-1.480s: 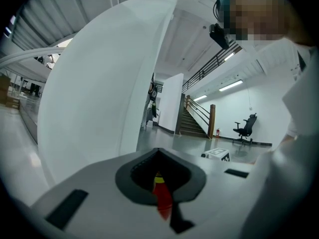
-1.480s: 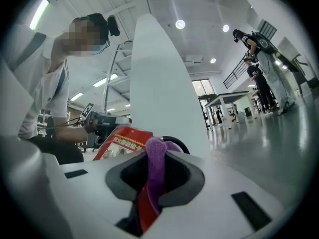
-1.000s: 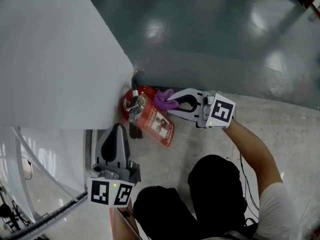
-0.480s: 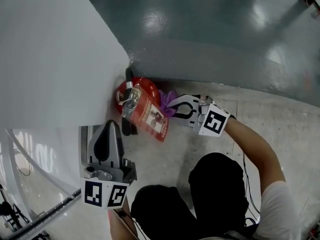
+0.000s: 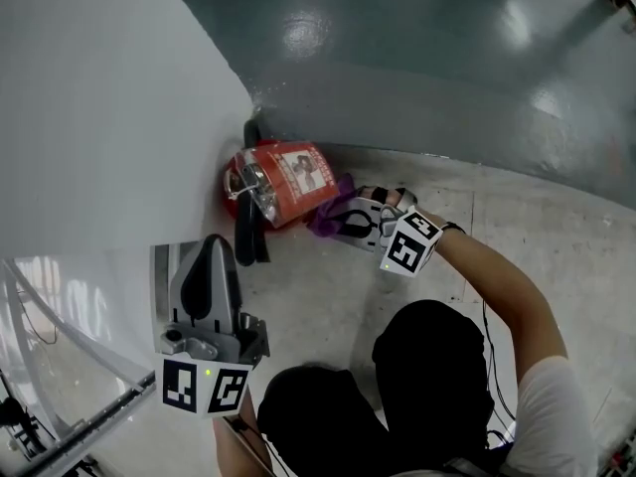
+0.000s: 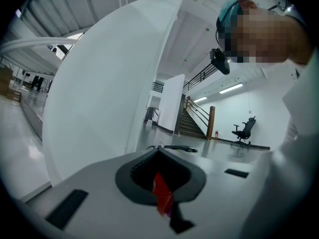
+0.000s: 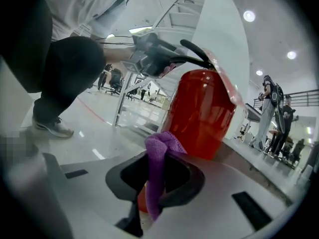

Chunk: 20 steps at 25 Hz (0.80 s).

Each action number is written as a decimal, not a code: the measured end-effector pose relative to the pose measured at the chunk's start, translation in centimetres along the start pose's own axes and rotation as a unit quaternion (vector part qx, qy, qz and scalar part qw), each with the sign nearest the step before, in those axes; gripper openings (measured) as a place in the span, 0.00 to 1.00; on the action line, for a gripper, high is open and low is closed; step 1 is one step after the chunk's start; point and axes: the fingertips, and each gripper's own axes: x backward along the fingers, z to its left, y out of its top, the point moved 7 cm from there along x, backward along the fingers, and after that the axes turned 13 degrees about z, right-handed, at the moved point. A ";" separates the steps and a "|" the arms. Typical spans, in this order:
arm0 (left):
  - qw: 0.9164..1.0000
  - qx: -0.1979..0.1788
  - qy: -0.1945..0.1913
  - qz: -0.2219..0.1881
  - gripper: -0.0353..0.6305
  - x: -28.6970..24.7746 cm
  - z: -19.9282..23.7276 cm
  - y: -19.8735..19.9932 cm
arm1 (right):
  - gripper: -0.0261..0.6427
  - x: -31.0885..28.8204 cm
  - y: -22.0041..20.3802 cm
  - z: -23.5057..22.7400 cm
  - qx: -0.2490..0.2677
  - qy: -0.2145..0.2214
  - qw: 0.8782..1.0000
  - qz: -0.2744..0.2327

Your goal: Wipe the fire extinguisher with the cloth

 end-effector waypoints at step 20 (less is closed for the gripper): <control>1.000 0.006 -0.007 0.016 0.06 0.9 1.0 -2.3 | 0.13 -7.5 -5.6 6.0 0.004 0.003 0.999 0.045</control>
